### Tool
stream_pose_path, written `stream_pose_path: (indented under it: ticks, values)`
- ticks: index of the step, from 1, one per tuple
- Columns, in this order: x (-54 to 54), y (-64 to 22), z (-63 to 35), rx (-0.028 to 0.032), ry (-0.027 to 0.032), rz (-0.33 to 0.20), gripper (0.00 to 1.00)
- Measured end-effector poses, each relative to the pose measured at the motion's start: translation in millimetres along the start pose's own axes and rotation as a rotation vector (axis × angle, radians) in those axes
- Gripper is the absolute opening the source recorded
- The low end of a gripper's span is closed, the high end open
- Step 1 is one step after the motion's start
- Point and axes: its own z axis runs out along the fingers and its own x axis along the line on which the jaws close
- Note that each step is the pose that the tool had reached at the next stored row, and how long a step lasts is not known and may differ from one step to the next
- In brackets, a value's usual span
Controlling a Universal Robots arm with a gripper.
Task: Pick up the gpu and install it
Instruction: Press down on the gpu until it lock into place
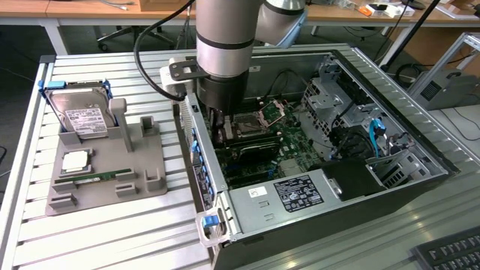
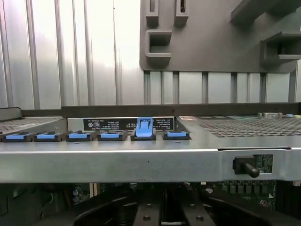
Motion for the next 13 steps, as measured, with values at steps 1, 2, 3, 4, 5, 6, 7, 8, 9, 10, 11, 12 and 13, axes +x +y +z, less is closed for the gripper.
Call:
stream_pose_path:
  ticks: [1, 2, 3, 4, 5, 6, 7, 8, 9, 10, 11, 12, 13]
  values:
    - [0.2, 2.4, -0.1, 0.0016, 0.0000, 0.000, 0.11]
    - [0.2, 3.3, -0.1, 0.0019, 0.0001, 0.000, 0.11]
    - [0.2, 3.4, -0.1, 0.0020, 0.0000, 0.000, 0.11]
    - [0.2, 3.4, -0.1, 0.0020, 0.0000, 0.000, 0.11]
    - [0.2, 3.5, -0.1, 0.0020, 0.0000, 0.000, 0.11]
    - [0.3, 4.0, -0.1, 0.0020, 0.0000, 0.000, 0.11]
    - [0.3, 4.5, -0.1, 0.0021, 0.0000, 0.000, 0.11]
    - [0.3, 5.2, -0.1, 0.0021, 0.0000, 0.000, 0.11]
    - [0.3, 5.6, -0.2, 0.0021, 0.0001, 0.000, 0.11]
    - [0.3, 5.8, -0.2, 0.0022, 0.0000, 0.000, 0.11]
    - [0.3, 5.8, -0.2, 0.0021, 0.0000, 0.000, 0.11]
    - [0.3, 5.8, -0.2, 0.0021, 0.0000, 0.000, 0.11]
    - [0.3, 6.0, -0.2, 0.0021, 0.0000, 0.000, 0.11]
